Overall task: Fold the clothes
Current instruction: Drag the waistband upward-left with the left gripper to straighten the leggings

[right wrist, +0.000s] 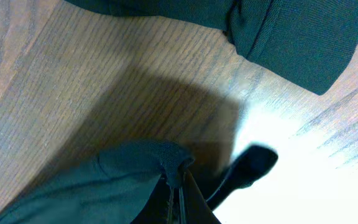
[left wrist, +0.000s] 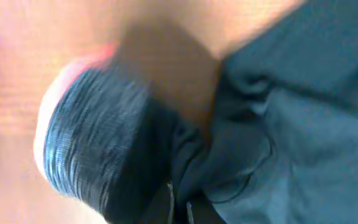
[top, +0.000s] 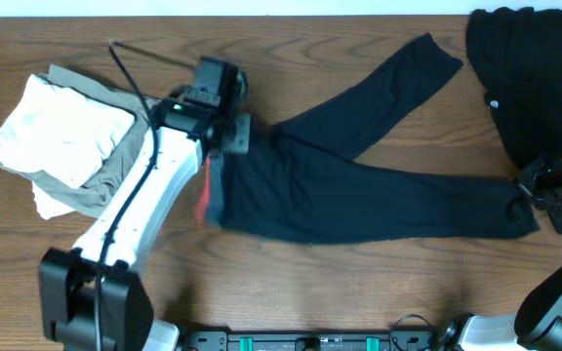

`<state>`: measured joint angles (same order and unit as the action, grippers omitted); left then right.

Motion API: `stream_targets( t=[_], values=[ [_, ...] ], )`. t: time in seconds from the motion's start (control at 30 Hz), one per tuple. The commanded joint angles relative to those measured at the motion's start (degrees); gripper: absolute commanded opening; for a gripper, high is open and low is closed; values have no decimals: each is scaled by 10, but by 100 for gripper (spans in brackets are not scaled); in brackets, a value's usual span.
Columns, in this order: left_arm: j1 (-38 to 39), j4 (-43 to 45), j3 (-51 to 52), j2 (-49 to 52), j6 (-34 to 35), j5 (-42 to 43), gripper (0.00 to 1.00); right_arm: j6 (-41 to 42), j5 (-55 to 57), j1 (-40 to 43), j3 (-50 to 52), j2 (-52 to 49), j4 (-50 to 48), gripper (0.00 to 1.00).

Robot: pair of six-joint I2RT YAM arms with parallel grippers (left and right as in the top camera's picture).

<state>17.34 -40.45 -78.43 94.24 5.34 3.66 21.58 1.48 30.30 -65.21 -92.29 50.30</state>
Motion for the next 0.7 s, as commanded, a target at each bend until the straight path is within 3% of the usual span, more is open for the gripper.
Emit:
stream_targets(
  t=[0.0, 0.03, 0.07, 0.17, 0.23, 0.3, 0.5, 0.67],
  values=[
    [-1, 7, -5, -2, -57, -28, 6, -11, 0, -3, -7, -1, 1, 1],
    [-2, -2, -5, 2, -57, -34, 7, -11, 0, -3, -7, -1, 1, 1],
    [-2, -15, -5, 6, -56, -38, 15, -11, 0, -3, -7, -1, 1, 1],
    [-3, -37, 3, 17, -56, -52, 73, -11, 0, -3, -7, -1, 0, 1],
    [-3, -39, 9, 23, -56, -62, 93, -11, -3, -3, -7, -1, -1, 1],
    [-3, -40, 9, 26, -55, -63, 97, -11, -4, -3, -7, -1, -1, 1],
    [-4, -54, 9, 26, -50, -70, 98, -11, -4, -3, -7, -1, 3, 1],
    [-28, -99, 14, 28, 36, -107, 98, -11, -4, -3, -7, -1, 2, 1]
  ],
)
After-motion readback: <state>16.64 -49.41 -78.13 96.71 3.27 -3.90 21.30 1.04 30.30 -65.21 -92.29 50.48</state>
